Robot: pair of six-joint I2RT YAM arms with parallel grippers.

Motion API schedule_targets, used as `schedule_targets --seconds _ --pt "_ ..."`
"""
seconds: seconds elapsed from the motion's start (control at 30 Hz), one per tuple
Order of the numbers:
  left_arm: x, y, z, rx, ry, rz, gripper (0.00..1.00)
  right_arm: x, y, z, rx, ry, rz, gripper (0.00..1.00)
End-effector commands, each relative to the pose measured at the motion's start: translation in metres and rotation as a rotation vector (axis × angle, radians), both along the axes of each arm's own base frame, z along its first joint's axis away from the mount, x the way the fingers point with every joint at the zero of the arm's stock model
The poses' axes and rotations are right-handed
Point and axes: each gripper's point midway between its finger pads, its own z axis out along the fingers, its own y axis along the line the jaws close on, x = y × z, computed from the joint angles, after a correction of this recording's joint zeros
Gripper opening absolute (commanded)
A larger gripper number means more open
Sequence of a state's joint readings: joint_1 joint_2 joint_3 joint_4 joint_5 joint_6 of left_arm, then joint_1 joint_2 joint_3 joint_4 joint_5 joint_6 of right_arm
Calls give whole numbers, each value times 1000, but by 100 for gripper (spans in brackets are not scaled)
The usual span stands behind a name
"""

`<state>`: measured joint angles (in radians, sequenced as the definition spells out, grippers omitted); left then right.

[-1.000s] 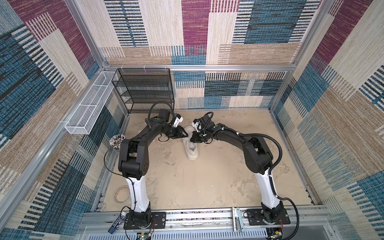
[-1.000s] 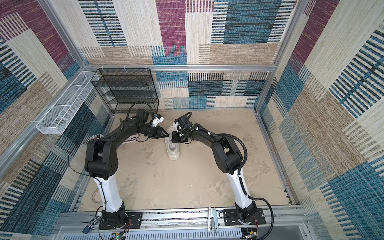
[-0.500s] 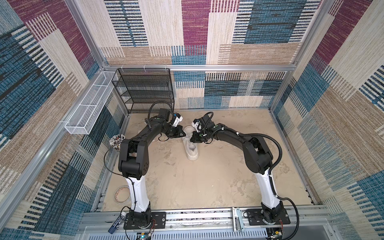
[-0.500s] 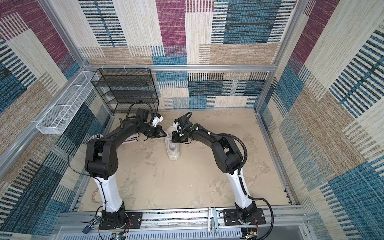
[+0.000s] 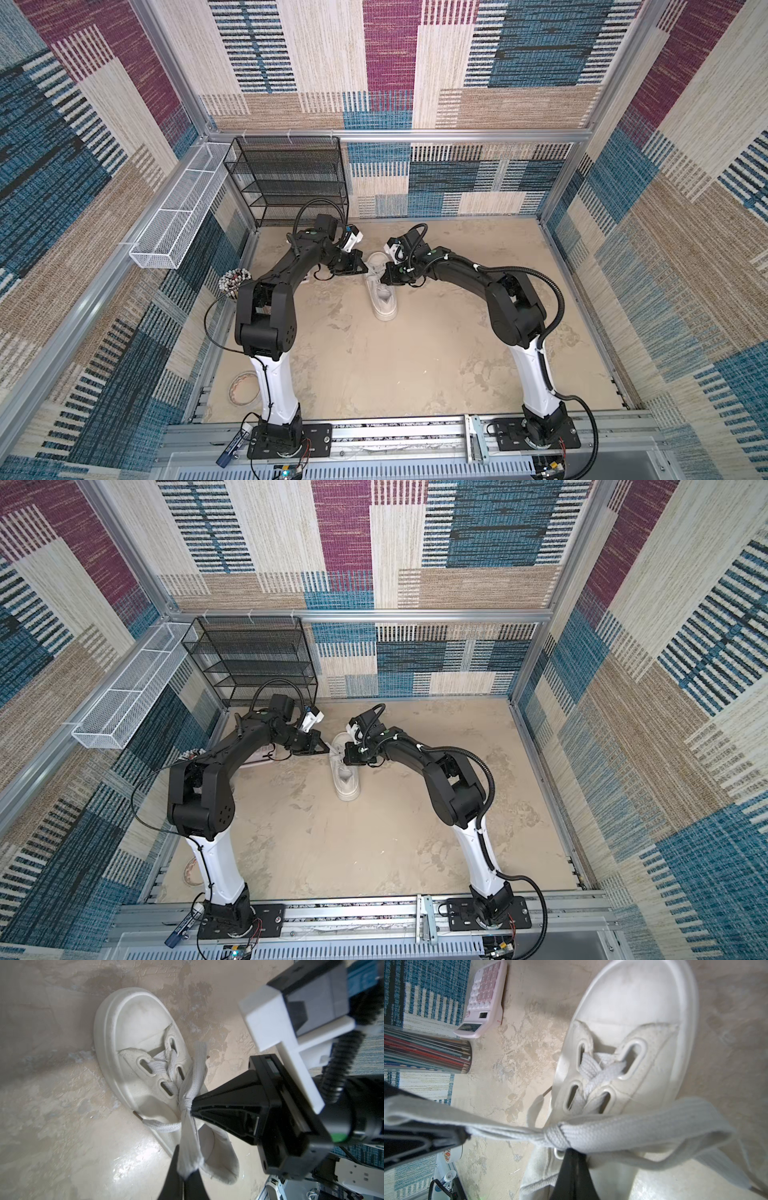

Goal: Tie the shoes

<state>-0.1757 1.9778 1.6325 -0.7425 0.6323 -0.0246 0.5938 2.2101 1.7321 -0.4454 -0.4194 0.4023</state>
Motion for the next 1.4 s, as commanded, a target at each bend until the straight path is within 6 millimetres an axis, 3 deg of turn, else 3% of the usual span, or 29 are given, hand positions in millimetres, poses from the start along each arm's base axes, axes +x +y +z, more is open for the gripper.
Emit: schedule_targets --seconds 0.0,0.33,0.43,0.5,0.53,0.57,0.73,0.87,1.13,1.37 --pt "-9 7 0 41 19 -36 0 -1 -8 -12 -39 21 -18 1" --pt "-11 22 -6 129 28 -43 0 -2 -9 -13 -41 26 -17 1" --pt "-12 19 -3 106 26 -51 1 -2 -5 -2 -10 8 -6 2" --pt "-14 8 3 32 38 -70 31 -2 1 18 47 -13 5 10" --pt "-13 6 3 17 41 -74 40 -1 3 30 76 -30 9 21" --pt "-12 6 3 18 36 -72 46 2 4 41 102 -43 2 24" --pt "-3 27 10 34 -19 11 47 16 -9 71 124 -77 -37 25" --pt "1 42 23 -1 -58 76 48 20 -13 75 112 -82 -35 25" --pt "-6 59 23 -82 -39 151 48 4 22 80 164 -83 95 22" --pt "-16 66 18 -79 -22 166 48 3 56 51 163 -30 162 21"
